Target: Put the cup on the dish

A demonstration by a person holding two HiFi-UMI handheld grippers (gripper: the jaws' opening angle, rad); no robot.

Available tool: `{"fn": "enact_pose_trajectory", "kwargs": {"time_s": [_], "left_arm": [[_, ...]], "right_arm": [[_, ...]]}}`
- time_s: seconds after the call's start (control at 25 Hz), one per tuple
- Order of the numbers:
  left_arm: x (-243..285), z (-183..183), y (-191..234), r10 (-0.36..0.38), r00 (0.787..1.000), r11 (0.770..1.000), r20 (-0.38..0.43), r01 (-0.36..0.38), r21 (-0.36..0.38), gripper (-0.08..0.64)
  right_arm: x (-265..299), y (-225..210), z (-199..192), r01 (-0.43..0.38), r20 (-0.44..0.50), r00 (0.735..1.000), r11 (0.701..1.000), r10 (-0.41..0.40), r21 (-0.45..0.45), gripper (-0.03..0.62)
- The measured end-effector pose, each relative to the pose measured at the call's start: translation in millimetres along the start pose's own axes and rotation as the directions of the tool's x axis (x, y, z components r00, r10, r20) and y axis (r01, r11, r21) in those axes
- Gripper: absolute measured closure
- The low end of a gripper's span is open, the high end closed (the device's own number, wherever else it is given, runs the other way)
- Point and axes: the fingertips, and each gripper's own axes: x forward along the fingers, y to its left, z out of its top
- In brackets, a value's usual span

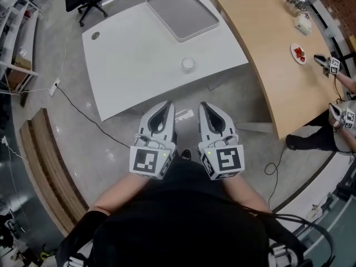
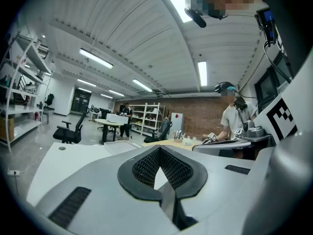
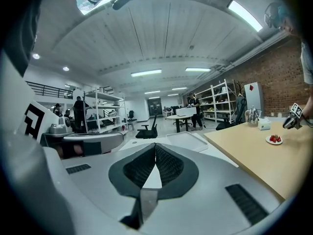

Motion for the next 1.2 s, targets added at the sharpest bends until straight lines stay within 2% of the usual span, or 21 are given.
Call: {"fn": "enact_pose_trajectory", "kwargs": {"time_s": [0.4, 0.64, 0.88, 1.2], "left_arm": [[100.1, 4.5, 78.8, -0.073, 0.996, 0.997, -0.052, 0.074, 0.021, 0.56], [146.5, -6.2, 111.4, -0.134, 0.986, 0.991, -0.101, 0.134, -0.005, 0.56], [182.5, -29.9, 119.0, -0.199, 0.968, 0.98, -0.155, 0.199, -0.015, 0.56], [208.0, -59.6, 109.9, -0.179, 0.958, 0.984, -0.224, 0.176, -0.033, 0.56]], "right_arm": [[109.0, -31.1, 15.2, 0.048, -0.059, 0.997, 0.999, -0.049, -0.016, 0.58], [163.8, -48.7, 6.7, 0.074, -0.13, 0.989, 0.997, -0.076, -0.019, 0.58], [195.2, -60.3, -17.9, 0.083, -0.202, 0.975, 0.996, -0.088, -0.035, 0.58], [210.2, -74.2, -50.2, -0.008, -0.296, 0.955, 1.0, 0.001, -0.023, 0.578]]}}
